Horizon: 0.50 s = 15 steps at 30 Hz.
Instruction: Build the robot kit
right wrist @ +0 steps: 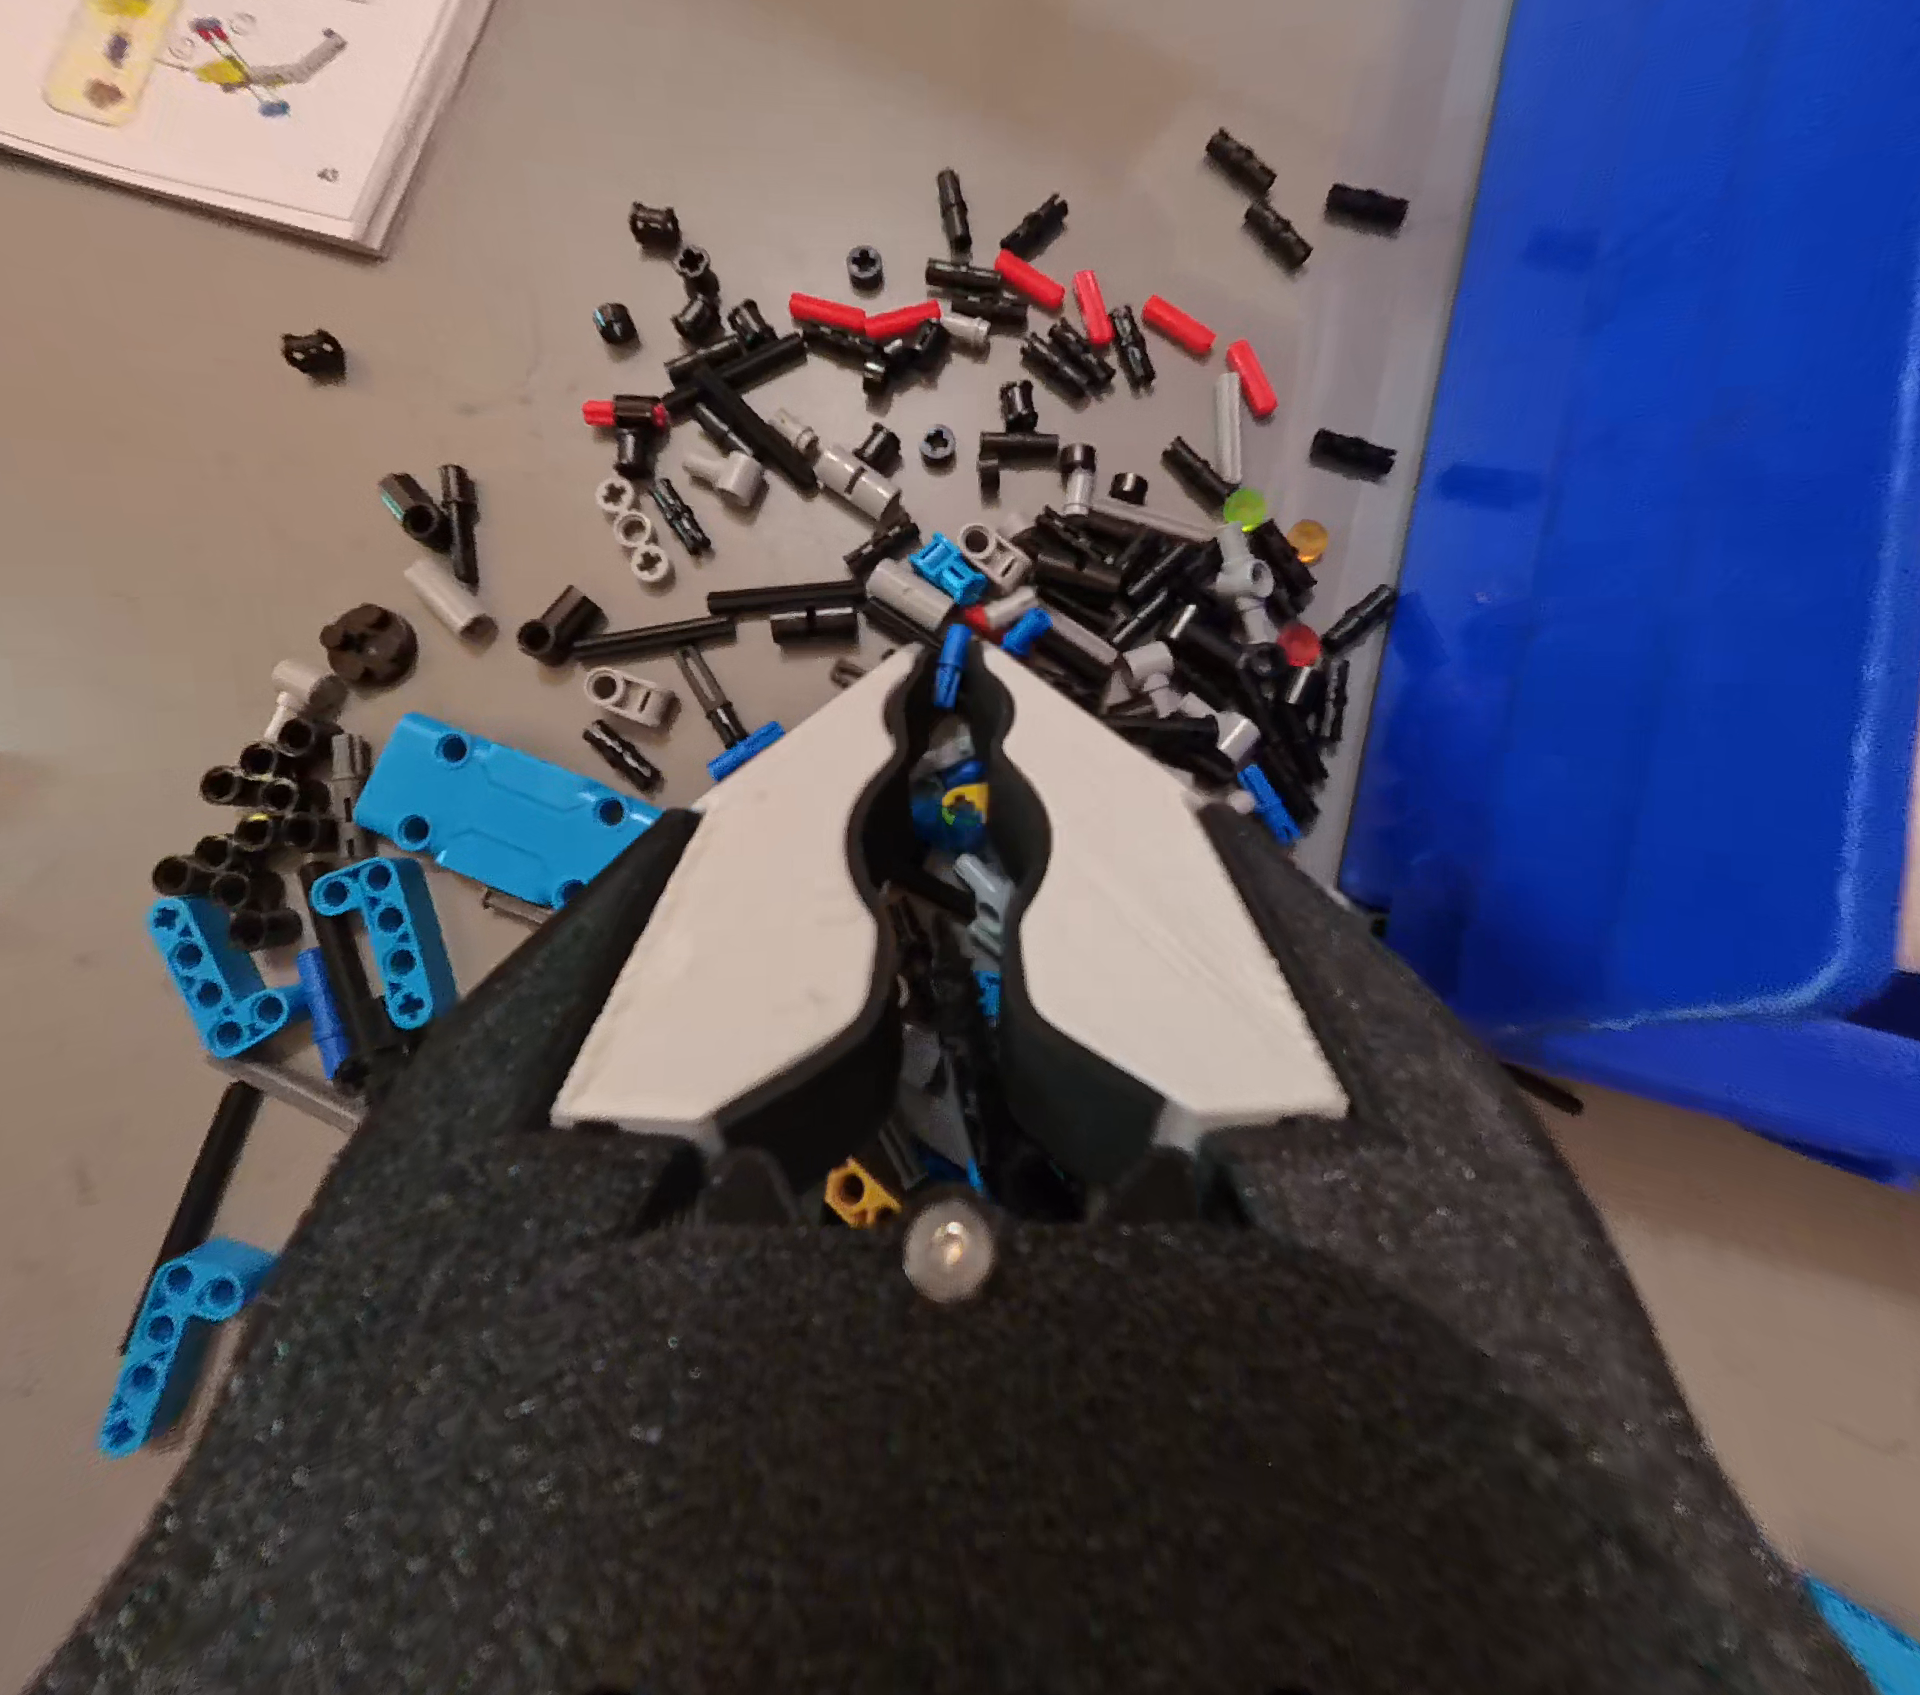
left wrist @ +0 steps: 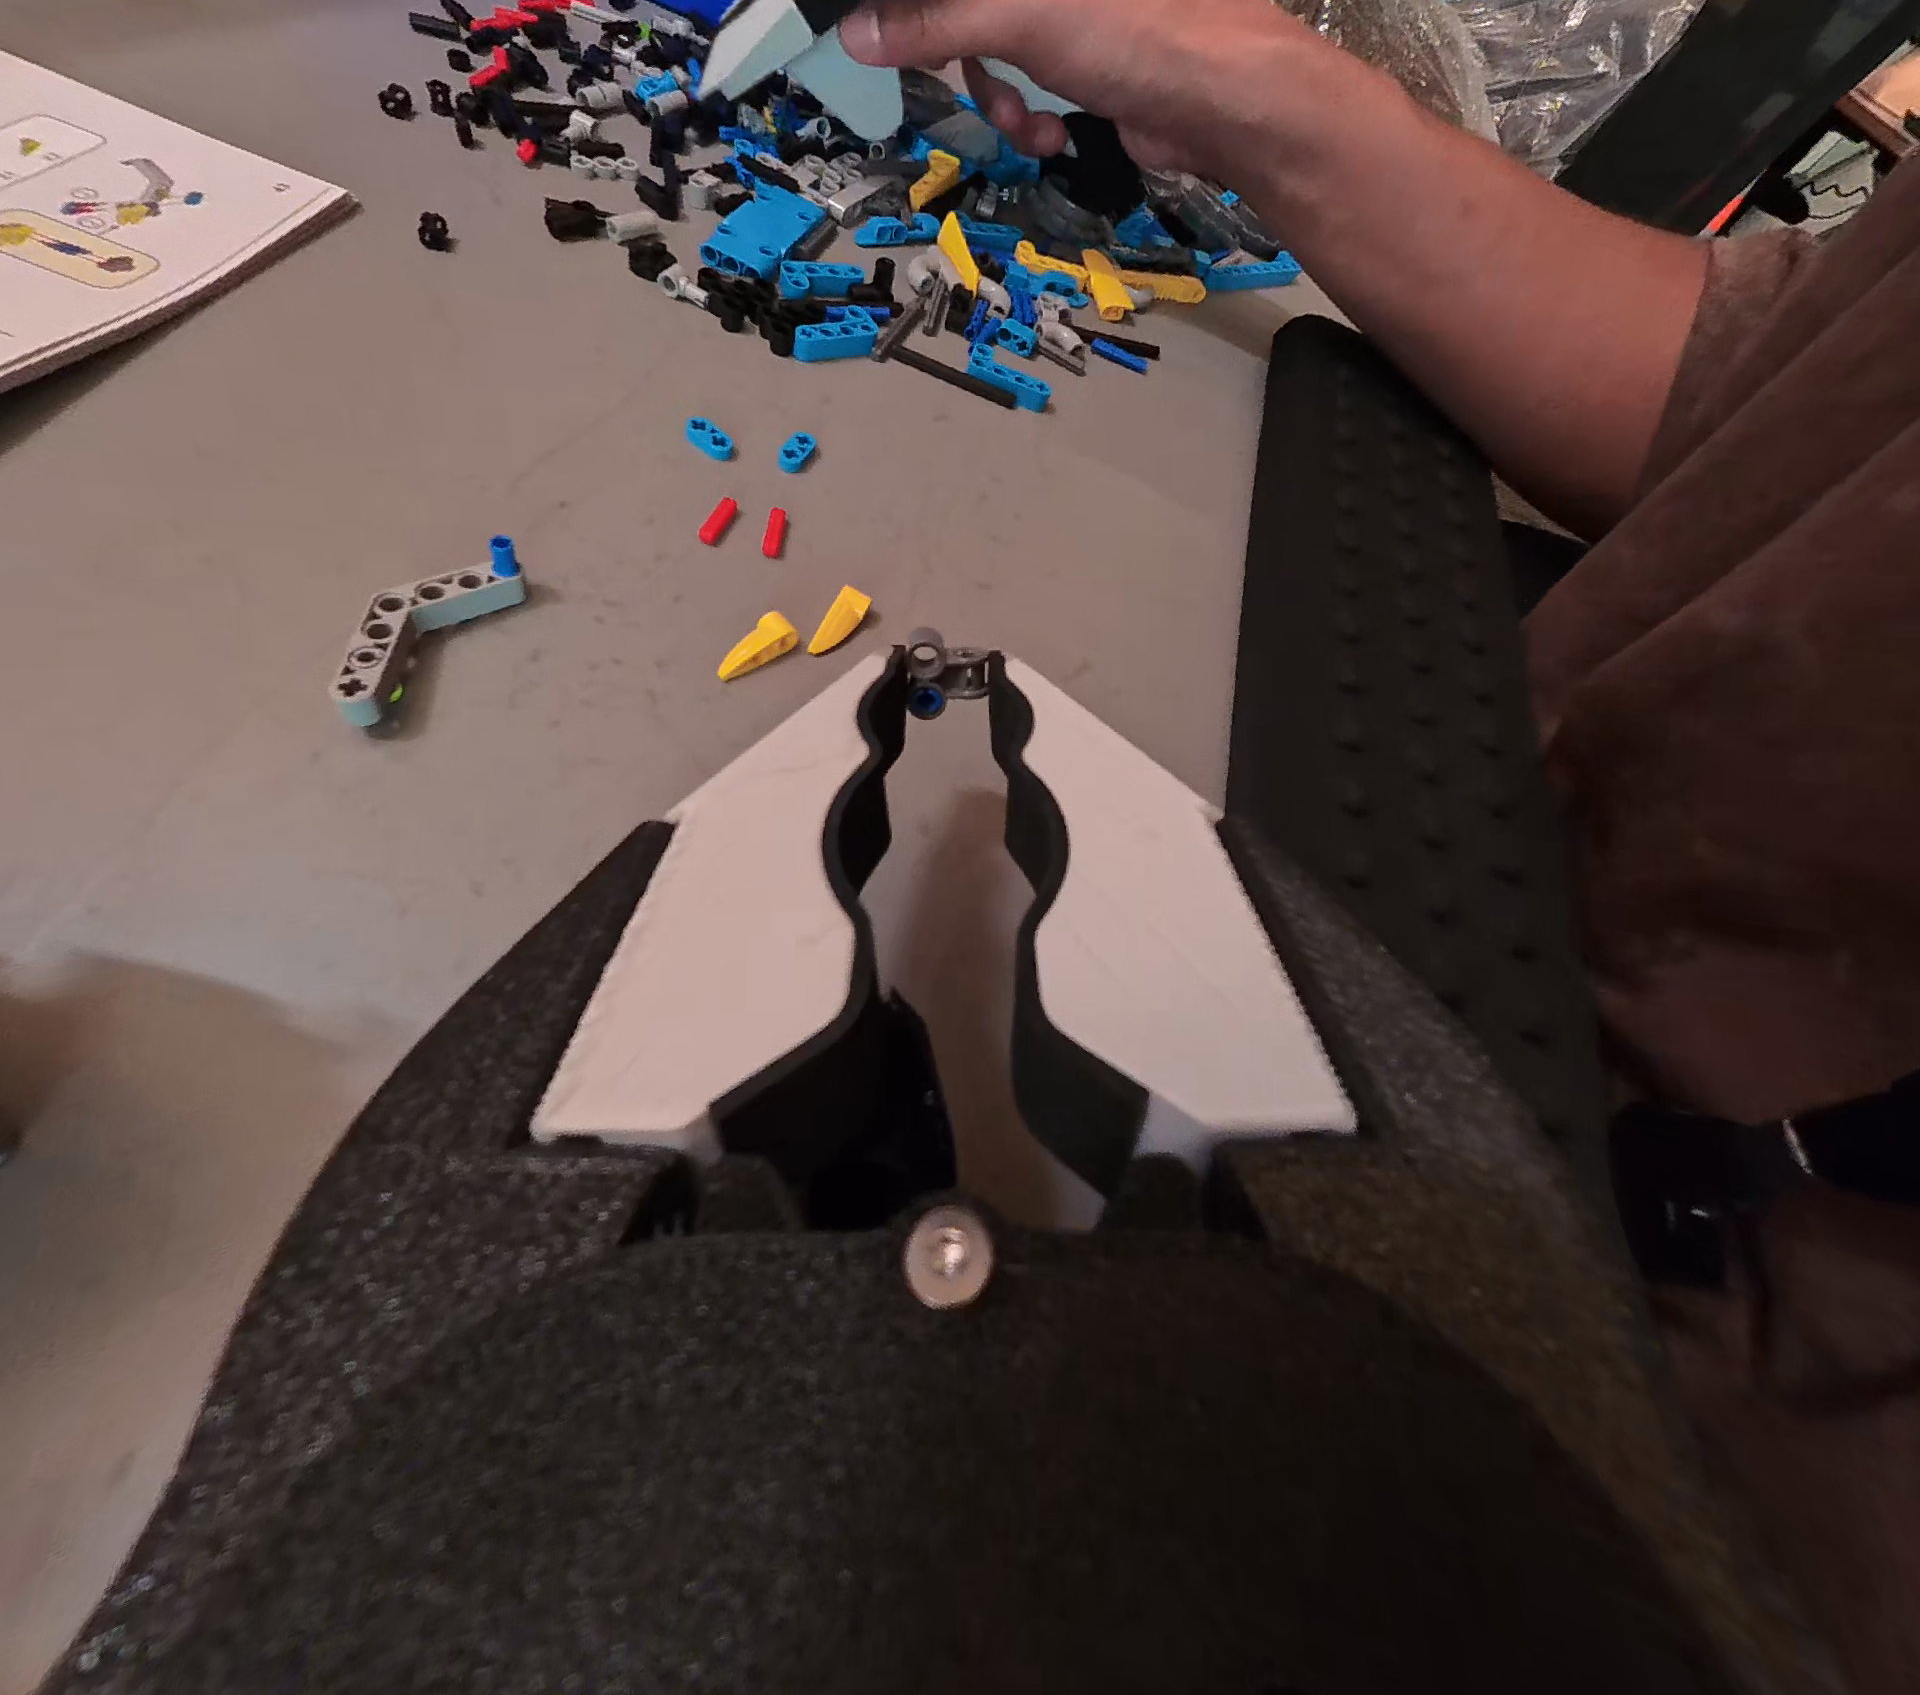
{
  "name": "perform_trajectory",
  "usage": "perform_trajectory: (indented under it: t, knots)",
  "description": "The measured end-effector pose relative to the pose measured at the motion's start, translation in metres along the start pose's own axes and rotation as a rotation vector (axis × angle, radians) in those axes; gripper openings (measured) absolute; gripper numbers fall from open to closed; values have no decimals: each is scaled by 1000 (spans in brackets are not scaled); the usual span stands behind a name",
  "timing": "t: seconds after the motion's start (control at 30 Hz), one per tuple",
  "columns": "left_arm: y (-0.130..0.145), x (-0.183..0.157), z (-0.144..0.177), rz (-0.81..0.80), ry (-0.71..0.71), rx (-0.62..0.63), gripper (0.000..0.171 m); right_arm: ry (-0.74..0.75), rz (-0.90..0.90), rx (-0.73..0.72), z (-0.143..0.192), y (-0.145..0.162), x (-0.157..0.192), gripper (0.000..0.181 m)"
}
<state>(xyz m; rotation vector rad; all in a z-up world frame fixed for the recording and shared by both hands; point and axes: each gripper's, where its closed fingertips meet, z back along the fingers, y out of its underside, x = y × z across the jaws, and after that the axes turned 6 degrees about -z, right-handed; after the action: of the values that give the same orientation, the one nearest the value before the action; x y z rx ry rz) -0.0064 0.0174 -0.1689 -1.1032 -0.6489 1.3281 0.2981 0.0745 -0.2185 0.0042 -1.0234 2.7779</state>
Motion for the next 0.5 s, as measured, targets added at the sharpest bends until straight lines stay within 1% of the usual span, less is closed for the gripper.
perform_trajectory:
  t: [0.07,0.17,0.23,0.3,0.33,0.37,0.43,0.5]
  knots:
    - [0,0,0,1,1,0,15,-18,-24,1,0,0,0,5]
    - [-1,1,0,4,-1,-3,15,-23,-11,-7,4,-2,0,4]
    - [-2,2,1,8,-4,-12,15,-55,23,-42,11,-7,10,5]
    - [-5,3,3,19,-9,-31,15,-120,90,-86,23,-14,30,5]
    - [-6,5,4,28,-14,-43,15,-199,150,-103,32,-15,52,5]
    - [-7,7,5,38,-19,-54,15,-308,225,-110,43,-13,81,5]
    - [-10,10,9,51,-28,-78,15,-556,380,-86,68,7,149,5]
    - [-13,13,12,48,-50,-96,15,-702,490,-31,83,32,203,5]
